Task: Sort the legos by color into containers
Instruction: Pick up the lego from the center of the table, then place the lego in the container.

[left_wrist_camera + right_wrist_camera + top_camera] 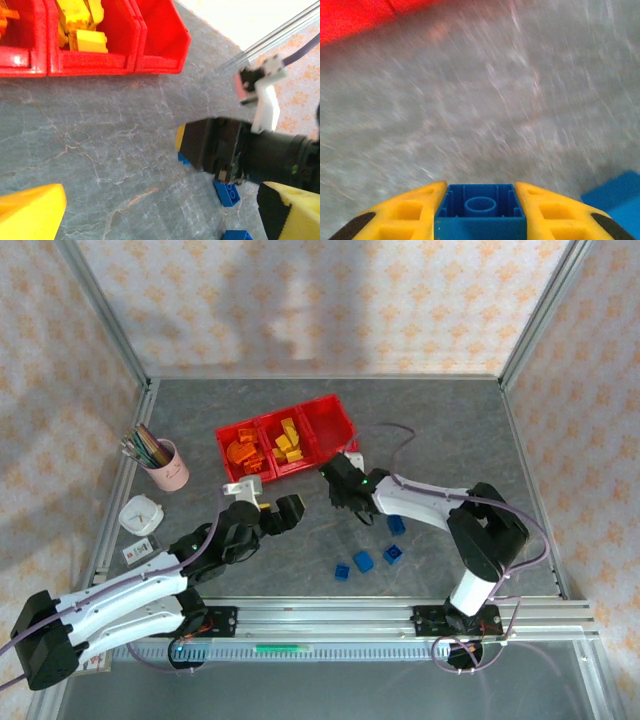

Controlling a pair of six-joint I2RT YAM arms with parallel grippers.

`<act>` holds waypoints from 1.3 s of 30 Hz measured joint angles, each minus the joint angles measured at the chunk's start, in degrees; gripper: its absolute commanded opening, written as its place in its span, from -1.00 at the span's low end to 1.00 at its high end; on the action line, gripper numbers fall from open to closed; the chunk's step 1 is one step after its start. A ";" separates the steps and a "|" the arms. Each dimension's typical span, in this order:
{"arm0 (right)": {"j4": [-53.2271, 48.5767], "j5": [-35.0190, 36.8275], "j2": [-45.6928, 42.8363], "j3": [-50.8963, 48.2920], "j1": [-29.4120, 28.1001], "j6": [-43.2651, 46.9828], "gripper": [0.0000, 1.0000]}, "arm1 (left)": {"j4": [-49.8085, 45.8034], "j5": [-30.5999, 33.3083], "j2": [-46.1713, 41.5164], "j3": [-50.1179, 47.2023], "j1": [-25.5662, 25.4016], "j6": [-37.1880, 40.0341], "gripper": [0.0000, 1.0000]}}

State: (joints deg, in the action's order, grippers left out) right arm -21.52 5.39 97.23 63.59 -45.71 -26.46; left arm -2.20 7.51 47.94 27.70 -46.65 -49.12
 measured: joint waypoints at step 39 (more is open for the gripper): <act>1.05 -0.59 32.09 43.36 10.95 10.67 0.14 | -1.40 -8.68 2.84 4.11 16.06 7.21 0.98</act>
State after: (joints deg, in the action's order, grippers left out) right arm -20.47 4.80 129.32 106.96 -34.76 -15.79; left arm -3.60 -1.17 50.78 31.81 -30.59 -41.91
